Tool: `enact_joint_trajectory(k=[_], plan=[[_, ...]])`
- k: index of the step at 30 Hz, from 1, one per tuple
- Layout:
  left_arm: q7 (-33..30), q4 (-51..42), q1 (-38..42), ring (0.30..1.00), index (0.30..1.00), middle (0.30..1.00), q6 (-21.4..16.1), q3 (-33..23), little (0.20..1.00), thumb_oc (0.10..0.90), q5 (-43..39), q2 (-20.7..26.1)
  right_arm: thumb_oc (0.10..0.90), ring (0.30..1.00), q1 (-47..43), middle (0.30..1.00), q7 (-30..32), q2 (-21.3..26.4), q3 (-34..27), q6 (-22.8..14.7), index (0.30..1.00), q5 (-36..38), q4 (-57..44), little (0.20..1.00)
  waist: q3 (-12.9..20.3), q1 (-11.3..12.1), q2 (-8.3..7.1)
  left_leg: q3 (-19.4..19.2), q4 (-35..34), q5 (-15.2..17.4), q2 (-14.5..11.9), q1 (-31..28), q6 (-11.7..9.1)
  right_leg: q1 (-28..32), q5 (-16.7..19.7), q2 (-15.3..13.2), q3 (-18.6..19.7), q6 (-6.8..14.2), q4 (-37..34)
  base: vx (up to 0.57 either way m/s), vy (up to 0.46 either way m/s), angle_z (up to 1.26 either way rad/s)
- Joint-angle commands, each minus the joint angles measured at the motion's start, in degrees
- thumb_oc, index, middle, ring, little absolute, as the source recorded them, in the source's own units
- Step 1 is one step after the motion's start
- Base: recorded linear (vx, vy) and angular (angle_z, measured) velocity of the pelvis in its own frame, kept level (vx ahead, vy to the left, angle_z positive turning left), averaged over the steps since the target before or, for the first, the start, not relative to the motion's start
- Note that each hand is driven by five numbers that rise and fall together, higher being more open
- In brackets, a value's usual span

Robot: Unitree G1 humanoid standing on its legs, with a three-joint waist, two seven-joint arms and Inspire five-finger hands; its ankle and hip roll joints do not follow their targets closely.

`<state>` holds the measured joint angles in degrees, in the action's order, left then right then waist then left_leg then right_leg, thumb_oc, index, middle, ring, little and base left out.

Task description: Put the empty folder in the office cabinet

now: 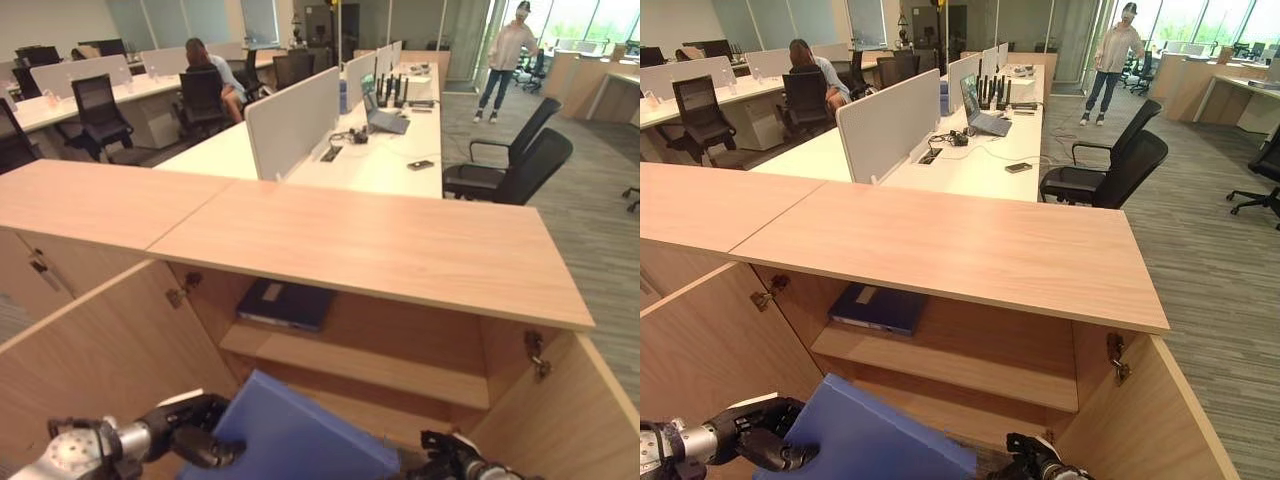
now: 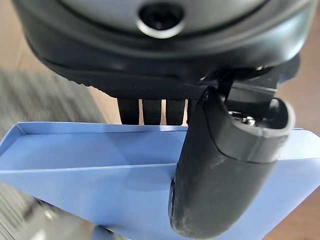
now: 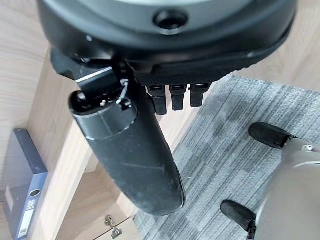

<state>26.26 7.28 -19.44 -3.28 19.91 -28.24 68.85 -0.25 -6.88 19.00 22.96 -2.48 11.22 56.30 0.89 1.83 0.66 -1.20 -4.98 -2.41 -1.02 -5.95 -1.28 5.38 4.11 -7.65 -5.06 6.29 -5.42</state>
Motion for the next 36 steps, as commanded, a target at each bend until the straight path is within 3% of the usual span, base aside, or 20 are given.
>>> enact_joint_trajectory(k=[1, 4, 7, 15, 20, 26, 36], plan=[[-7.2, 0.3, 4.2, 0.300, 0.300, 0.300, -5.1, -10.6, 0.300, 0.400, 15.8, -1.3, 0.800, 0.900, -7.2, 0.900, 1.9, 4.4, 1.3, -2.4, 0.900, -3.3, -9.9, 0.900, 0.1, 0.3, -1.06, 1.5, 0.0, 6.8, 1.8, -1.9, 0.9, -1.0, -1.3, -0.8, -1.7, 2.9, 0.4, 0.00, 0.000, 0.00], [-14.2, 1.2, 4.0, 0.300, 0.300, 0.300, -3.9, -17.2, 0.300, 0.400, 29.8, -10.7, 0.800, 0.900, -6.0, 0.900, 2.7, 8.0, 0.6, -1.6, 0.900, -12.3, -19.5, 0.900, -0.1, 0.5, -1.62, 1.8, 0.0, 7.2, 1.7, -2.1, 1.0, -0.9, -2.0, -0.8, -1.9, 2.6, 0.4, 0.00, 0.000, 0.00], [-21.3, 0.1, 4.6, 0.300, 0.300, 0.300, -2.4, -23.1, 0.300, 0.400, 37.5, -21.2, 0.800, 0.900, -5.0, 0.900, 1.5, 10.6, 0.2, -0.6, 0.900, -19.4, -26.8, 0.900, -0.6, 0.6, -2.16, 2.0, 0.0, 7.6, 1.8, -2.1, 1.2, -0.8, -2.6, -0.8, -2.1, 2.0, 0.4, 0.00, -0.001, 0.02], [-25.3, -7.3, 4.3, 0.300, 0.300, 0.300, -2.8, -25.0, 0.300, 0.400, 38.4, -31.3, 0.800, 0.900, -4.3, 0.900, -1.0, 9.4, 2.0, -0.2, 0.900, -19.6, -34.9, 0.900, -1.2, 0.4, -2.40, 2.0, 0.0, 7.7, 1.7, -2.1, 1.2, -0.7, -3.1, -0.5, -2.0, 1.4, 0.4, 0.00, -0.007, 0.00], [-25.5, -11.3, 5.8, 0.300, 0.300, 0.300, -3.6, -22.6, 0.300, 0.400, 36.9, -34.1, 0.800, 0.900, -5.2, 0.900, -2.0, 8.9, 4.0, -1.0, 0.900, -18.0, -39.3, 0.900, -1.5, 0.4, -2.40, 1.9, 0.0, 7.7, 1.5, -2.0, 1.3, -0.6, -3.2, -0.4, -2.0, 1.3, 0.4, 0.00, 0.000, 0.00], [-24.4, -14.9, 6.6, 0.300, 0.300, 0.300, -4.6, -21.0, 0.300, 0.400, 34.7, -33.3, 0.800, 0.900, -6.9, 0.900, -1.5, 9.3, 5.1, -1.5, 0.900, -19.7, -41.5, 0.900, -1.5, 0.3, -2.16, 1.8, 0.0, 7.7, 1.5, -2.0, 1.3, -0.6, -3.3, -0.3, -1.9, 1.3, 0.4, 0.00, 0.000, 0.00], [-22.5, -21.6, 7.0, 0.300, 0.300, 0.300, -6.0, -20.3, 0.300, 0.400, 34.9, -29.4, 0.800, 0.900, -11.2, 0.900, 2.8, 14.3, 3.7, -3.2, 0.900, -35.8, -50.5, 0.900, -1.3, 0.1, -1.73, 1.7, 0.0, 7.8, 1.4, -2.0, 1.4, -0.6, -3.3, -0.3, -1.6, 1.3, 0.4, 0.00, 0.000, 0.00]])
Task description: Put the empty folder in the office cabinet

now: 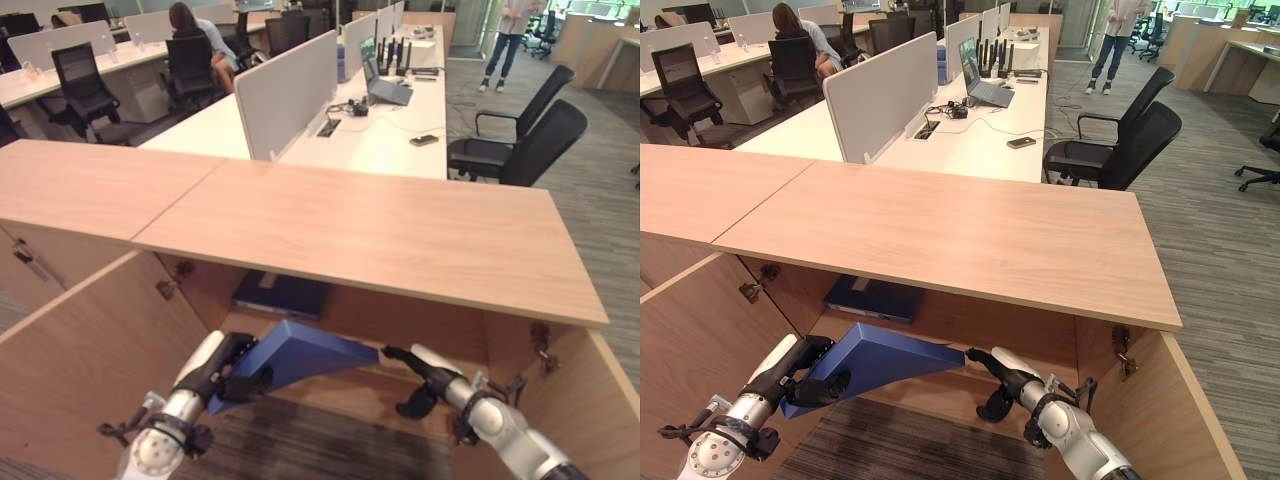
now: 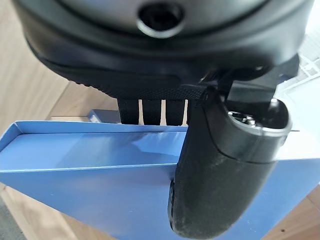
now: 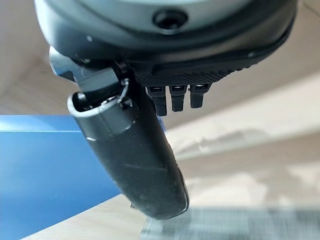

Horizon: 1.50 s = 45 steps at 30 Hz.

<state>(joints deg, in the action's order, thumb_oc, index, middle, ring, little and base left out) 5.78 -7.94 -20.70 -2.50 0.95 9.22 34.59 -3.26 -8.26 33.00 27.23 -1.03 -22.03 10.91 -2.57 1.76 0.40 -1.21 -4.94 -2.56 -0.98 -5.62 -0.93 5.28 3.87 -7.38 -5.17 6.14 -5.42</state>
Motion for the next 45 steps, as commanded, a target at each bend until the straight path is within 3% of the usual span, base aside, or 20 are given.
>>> enact_joint_trajectory(k=[1, 9, 14, 19, 31, 37, 40, 45], plan=[[-2.0, -6.5, 8.2, 0.300, 0.300, 0.300, -6.8, -1.6, 0.300, 0.400, -2.2, 5.2, 0.800, 0.900, -8.3, 0.900, 4.4, 0.6, -0.9, -4.7, 0.900, -2.9, -5.6, 0.900, 2.0, 0.1, -1.53, 1.6, -0.1, 7.5, 1.5, -2.1, 1.1, -0.7, -2.6, -0.6, -1.6, 1.4, 0.4, 0.03, -0.003, 0.01], [-2.3, -6.5, 5.2, 0.300, 0.300, 0.300, -6.7, -4.9, 0.300, 0.400, 0.6, 5.7, 0.800, 0.900, -5.8, 0.900, 5.0, 2.8, -4.8, -4.8, 0.900, -4.5, -10.4, 0.900, 2.0, 0.1, -1.52, 1.4, -0.1, 7.6, 1.5, -2.2, 1.1, -0.8, -2.5, -0.6, -1.4, 1.4, 0.4, 0.00, -0.001, 0.00], [-2.6, -5.8, 4.9, 0.300, 0.300, 0.300, -6.9, -5.4, 0.300, 0.400, 0.9, 5.6, 0.800, 0.900, -4.6, 0.900, 4.2, 2.5, -5.6, -4.9, 0.900, -0.6, -11.8, 0.900, 2.1, 0.1, -1.38, 1.4, -0.1, 8.2, 1.3, -2.5, 1.0, -0.5, -3.1, -0.4, -1.3, 1.4, 0.4, 0.01, 0.000, 0.00], [-3.5, -6.3, 8.2, 0.300, 0.300, 0.300, -7.7, -2.5, 0.300, 0.400, -0.3, 5.5, 0.800, 0.900, -5.2, 0.900, 2.6, -1.0, -2.1, -4.9, 0.900, 8.3, -8.9, 0.900, 2.2, 0.1, -1.62, 1.3, -0.1, 8.1, 1.2, -2.6, 0.9, -0.4, -3.1, -0.4, -1.3, 1.4, 0.4, 0.00, 0.000, 0.00], [-4.2, -6.9, 13.3, 0.300, 0.300, 0.300, -8.6, 2.1, 0.300, 0.400, -3.2, 5.6, 0.800, 0.900, -7.2, 0.900, 1.7, -4.1, 1.5, -4.8, 0.900, 14.0, -6.7, 0.900, 2.4, -0.3, -1.71, 1.2, -0.1, 8.1, 1.3, -2.6, 0.8, -0.6, -2.9, -0.4, -1.1, 1.4, 0.4, -0.01, -0.001, 0.00], [-0.6, -9.5, 17.1, 0.300, 0.300, 0.300, -10.0, 6.8, 0.300, 0.400, -9.6, 7.9, 0.800, 0.900, -8.4, 0.900, 1.6, -4.3, 2.5, -5.1, 0.900, 14.6, -6.8, 0.900, 2.7, -0.8, -1.48, 1.0, -0.1, 8.1, 1.2, -2.8, 0.7, -0.6, -2.8, -0.4, -0.9, 1.5, 0.4, 0.01, 0.000, 0.00], [4.8, -11.3, 20.4, 0.300, 0.300, 0.300, -10.7, 11.9, 0.300, 0.400, -21.1, 13.4, 0.800, 0.900, -9.7, 0.900, 1.7, -3.4, 2.8, -5.6, 0.900, 15.3, -6.8, 0.900, 2.9, -1.3, -1.32, 0.7, -0.1, 7.6, 1.3, -2.7, 0.7, -0.8, -2.2, -0.6, -0.7, 1.6, 0.4, 0.01, 0.002, 0.01], [7.5, -12.4, 23.0, 0.300, 0.300, 0.300, -10.7, 16.0, 0.300, 0.400, -30.4, 16.9, 0.800, 0.900, -11.4, 0.900, 2.3, -3.0, 4.0, -6.1, 0.900, 15.1, -6.1, 0.900, 3.1, -1.5, -1.03, 0.7, -0.1, 8.2, 1.3, -3.1, 0.6, -0.4, -2.6, -0.5, -0.6, 1.8, 0.4, 0.01, 0.002, -0.04]])
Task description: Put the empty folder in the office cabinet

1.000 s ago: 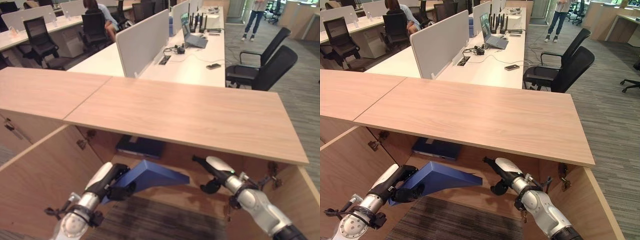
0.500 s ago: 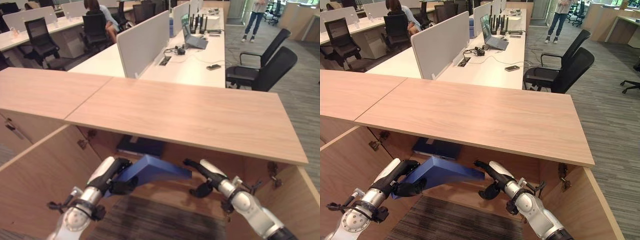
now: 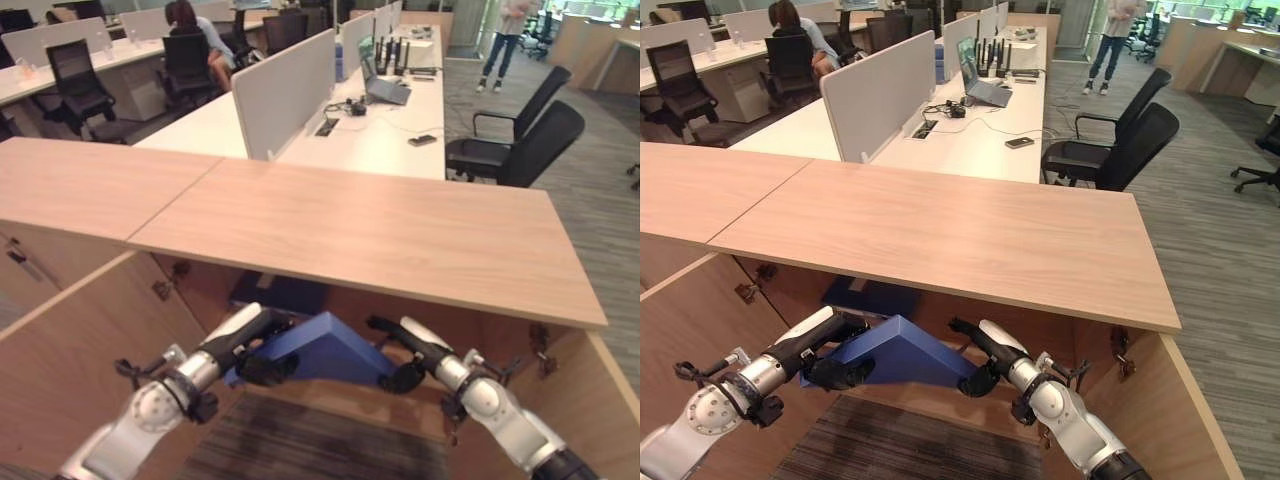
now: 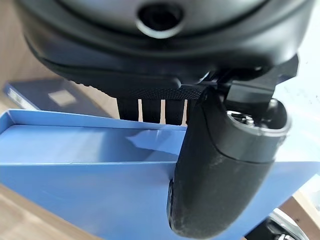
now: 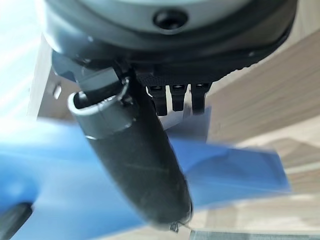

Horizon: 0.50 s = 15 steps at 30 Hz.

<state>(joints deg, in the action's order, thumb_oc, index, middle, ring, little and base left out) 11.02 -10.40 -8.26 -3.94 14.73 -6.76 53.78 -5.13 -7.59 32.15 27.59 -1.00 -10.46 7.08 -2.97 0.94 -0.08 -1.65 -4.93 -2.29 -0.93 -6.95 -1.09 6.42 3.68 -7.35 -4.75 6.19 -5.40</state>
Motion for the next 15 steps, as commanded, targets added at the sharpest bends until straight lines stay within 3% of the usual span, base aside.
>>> enact_joint_trajectory(k=[1, 10, 11, 12, 15], plan=[[2.6, -10.0, 11.0, 0.300, 0.300, 0.300, -9.2, 3.0, 0.300, 0.400, -16.0, -2.0, 0.800, 0.900, -10.0, 0.900, 1.7, -2.2, 3.9, -6.3, 0.900, 3.4, -1.9, 0.900, 3.5, -0.7, -0.54, 1.1, -0.1, 7.9, 1.2, -1.8, 0.8, -1.5, -2.4, -0.5, -1.0, 1.8, 0.4, 0.00, 0.000, 0.00], [2.3, -9.4, 17.5, 0.300, 0.300, 0.300, -9.2, 8.6, 0.300, 0.400, -21.2, -2.9, 0.800, 0.900, -12.4, 0.900, 2.2, -5.3, 7.3, -6.3, 0.900, 7.6, 3.7, 0.900, 3.7, -0.7, -0.65, 1.2, -0.1, 7.8, 1.3, -1.9, 0.7, -1.3, -2.5, -0.7, -1.1, 1.8, 0.4, 0.00, 0.000, 0.00], [2.2, -9.5, 18.0, 0.300, 0.300, 0.300, -9.3, 8.9, 0.300, 0.400, -21.8, -3.2, 0.493, 0.439, -12.3, 0.439, 2.3, -5.8, 7.6, -6.2, 0.439, 8.0, 4.4, 0.439, 3.7, -0.7, -0.67, 1.1, -0.1, 7.8, 1.3, -1.9, 0.7, -1.3, -2.4, -0.7, -1.2, 1.8, 0.4, 0.00, 0.000, 0.00], [2.0, -9.7, 18.8, 0.300, 0.300, 0.300, -9.4, 9.2, 0.300, 0.400, -22.4, -3.7, 0.400, 0.300, -12.3, 0.300, 1.7, -6.8, 8.5, -6.1, 0.300, 10.0, 6.0, 0.300, 3.6, -0.6, -0.67, 1.1, -0.1, 7.8, 1.4, -1.9, 0.7, -1.4, -2.4, -0.7, -1.0, 1.8, 0.4, 0.00, 0.000, 0.00], [1.6, -9.7, 19.3, 0.300, 0.300, 0.300, -9.5, 9.6, 0.300, 0.400, -22.2, -4.5, 0.400, 0.300, -11.4, 0.300, 0.3, -8.0, 9.3, -6.0, 0.300, 12.9, 6.4, 0.300, 3.6, -0.7, -0.80, 1.1, -0.1, 7.8, 1.4, -1.9, 0.6, -1.3, -2.4, -0.7, -1.1, 1.8, 0.4, 0.00, 0.000, 0.00]])
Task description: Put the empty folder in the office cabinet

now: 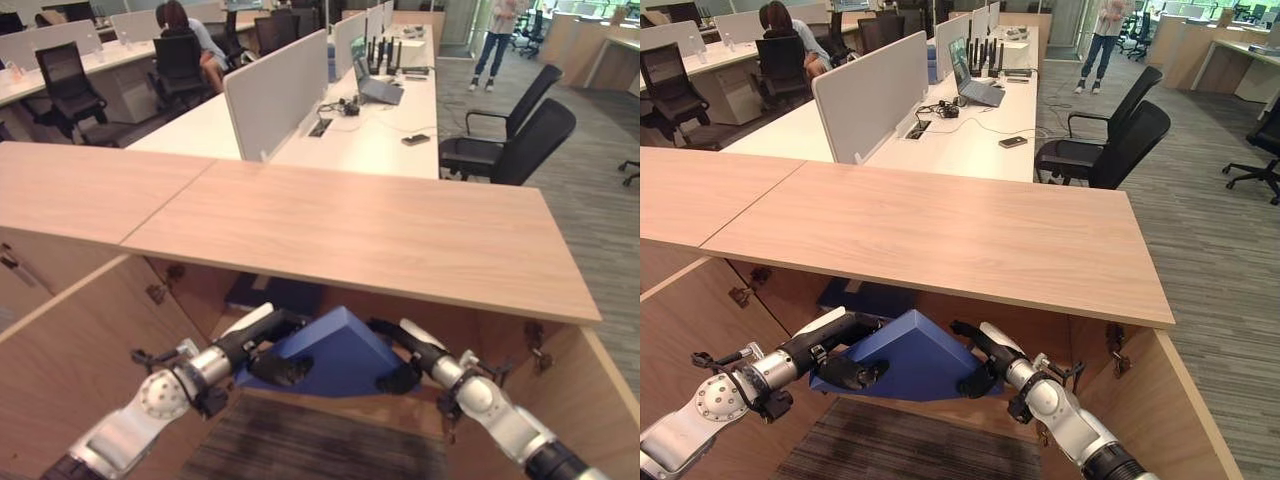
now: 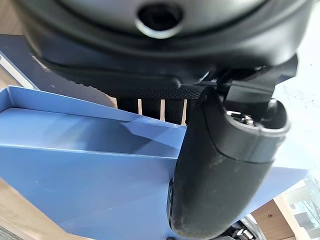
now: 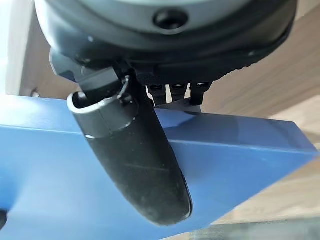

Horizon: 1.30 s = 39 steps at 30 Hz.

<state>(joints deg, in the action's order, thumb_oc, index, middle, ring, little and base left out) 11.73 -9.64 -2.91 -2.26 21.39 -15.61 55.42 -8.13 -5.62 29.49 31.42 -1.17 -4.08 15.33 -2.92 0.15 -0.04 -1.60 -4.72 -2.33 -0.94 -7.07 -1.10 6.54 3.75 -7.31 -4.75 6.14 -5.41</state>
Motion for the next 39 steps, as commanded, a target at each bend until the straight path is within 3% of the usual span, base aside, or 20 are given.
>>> enact_joint_trajectory(k=[1, 14, 20, 21, 22, 23, 28, 34, 36, 39], plan=[[1.0, -10.2, 14.0, 0.300, 0.300, 0.300, -11.1, 3.0, 0.300, 0.400, -13.1, -6.7, 0.400, 0.300, -8.0, 0.300, -2.5, -5.7, 6.0, -5.7, 0.300, 7.5, -1.7, 0.300, 3.6, 0.0, -0.89, 1.0, -0.3, 7.9, 1.4, -1.8, 0.6, -1.5, -2.5, -0.7, -1.1, 1.9, 0.4, 0.00, 0.000, 0.00], [1.1, -9.2, 16.0, 0.300, 0.300, 0.300, -11.7, 3.6, 0.300, 0.400, -11.0, -12.0, 0.400, 0.300, -7.5, 0.300, -9.9, -10.5, 11.9, -4.2, 0.300, 18.9, 2.8, 0.300, 3.5, 0.5, -1.37, 1.2, -0.3, 7.7, 1.2, -1.8, 0.3, -1.5, -2.6, -0.7, -1.4, 1.8, 0.4, 0.00, 0.000, 0.00], [2.0, -9.3, 15.6, 0.300, 0.300, 0.300, -11.5, 3.9, 0.300, 0.400, -11.0, -12.7, 0.400, 0.300, -8.3, 0.300, -10.8, -11.3, 13.2, -4.2, 0.300, 18.7, 4.0, 0.300, 3.6, 0.8, -1.37, 1.2, -0.3, 7.6, 1.2, -1.7, 0.3, -1.5, -2.7, -0.7, -1.5, 1.7, 0.4, 0.00, 0.000, 0.00], [2.3, -9.0, 15.5, 0.425, 0.425, 0.425, -11.3, 4.3, 0.425, 0.483, -10.9, -13.0, 0.400, 0.300, -8.3, 0.300, -11.0, -11.5, 13.5, -4.0, 0.300, 18.5, 4.3, 0.300, 3.6, 0.8, -1.37, 1.2, -0.3, 7.6, 1.2, -1.6, 0.3, -1.5, -2.7, -0.7, -1.5, 1.7, 0.4, 0.00, 0.000, 0.00], [2.4, -8.7, 15.4, 0.726, 0.726, 0.726, -11.2, 4.6, 0.726, 0.684, -11.0, -13.3, 0.400, 0.300, -8.1, 0.300, -11.0, -11.7, 13.5, -3.8, 0.300, 18.9, 4.7, 0.300, 3.7, 0.8, -1.36, 1.2, -0.3, 7.6, 1.2, -1.6, 0.3, -1.4, -2.8, -0.8, -1.6, 1.7, 0.4, 0.00, 0.000, 0.00], [2.4, -8.1, 15.3, 0.900, 0.900, 0.900, -11.0, 4.9, 0.900, 0.800, -10.9, -13.6, 0.400, 0.300, -7.7, 0.300, -11.1, -12.1, 13.4, -3.5, 0.300, 20.1, 5.2, 0.300, 3.6, 0.8, -1.36, 1.2, -0.3, 7.6, 1.2, -1.6, 0.3, -1.5, -2.7, -0.8, -1.5, 1.7, 0.4, 0.00, 0.000, 0.00], [2.5, -3.5, 11.4, 0.900, 0.900, 0.900, -9.2, 4.1, 0.900, 0.800, -12.2, -15.7, 0.400, 0.300, -5.8, 0.300, -11.4, -12.3, 11.9, -2.4, 0.300, 23.2, 6.8, 0.300, 3.4, 0.8, -1.25, 1.2, -0.3, 7.5, 1.2, -1.5, 0.3, -1.6, -2.6, -0.8, -1.6, 1.7, 0.4, 0.00, 0.000, 0.00], [4.2, 6.9, 2.4, 0.900, 0.900, 0.900, -6.3, -0.4, 0.900, 0.800, -19.4, -18.4, 0.400, 0.300, -0.4, 0.300, -12.2, -8.8, 7.1, -0.9, 0.300, 25.4, 6.5, 0.300, 2.8, 0.6, -0.66, 1.2, -0.3, 7.1, 1.2, -1.1, 0.1, -2.0, -2.6, -0.9, -1.9, 1.8, 0.4, 0.00, -0.005, 0.00], [7.2, 15.4, -2.0, 0.900, 0.900, 0.900, -4.1, -2.9, 0.900, 0.800, -26.1, -21.1, 0.400, 0.300, 2.2, 0.300, -13.0, -7.0, 4.4, -0.9, 0.300, 26.4, 6.6, 0.300, 2.3, 0.2, -0.21, 1.2, -0.3, 6.7, 1.2, -0.5, 0.0, -2.4, -2.6, -0.9, -2.0, 1.7, 0.4, 0.01, -0.018, -0.01], [8.0, 23.0, -3.1, 0.900, 0.900, 0.900, -2.8, -4.7, 0.900, 0.800, -28.5, -24.8, 0.400, 0.300, 2.8, 0.300, -13.1, -6.8, 3.0, -1.0, 0.300, 26.5, 7.5, 0.300, 2.2, 0.2, 0.14, 1.5, -0.3, 6.4, 1.1, -0.1, -0.1, -2.7, -2.7, -0.8, -2.1, 1.6, 0.4, 0.01, -0.021, 0.00]])
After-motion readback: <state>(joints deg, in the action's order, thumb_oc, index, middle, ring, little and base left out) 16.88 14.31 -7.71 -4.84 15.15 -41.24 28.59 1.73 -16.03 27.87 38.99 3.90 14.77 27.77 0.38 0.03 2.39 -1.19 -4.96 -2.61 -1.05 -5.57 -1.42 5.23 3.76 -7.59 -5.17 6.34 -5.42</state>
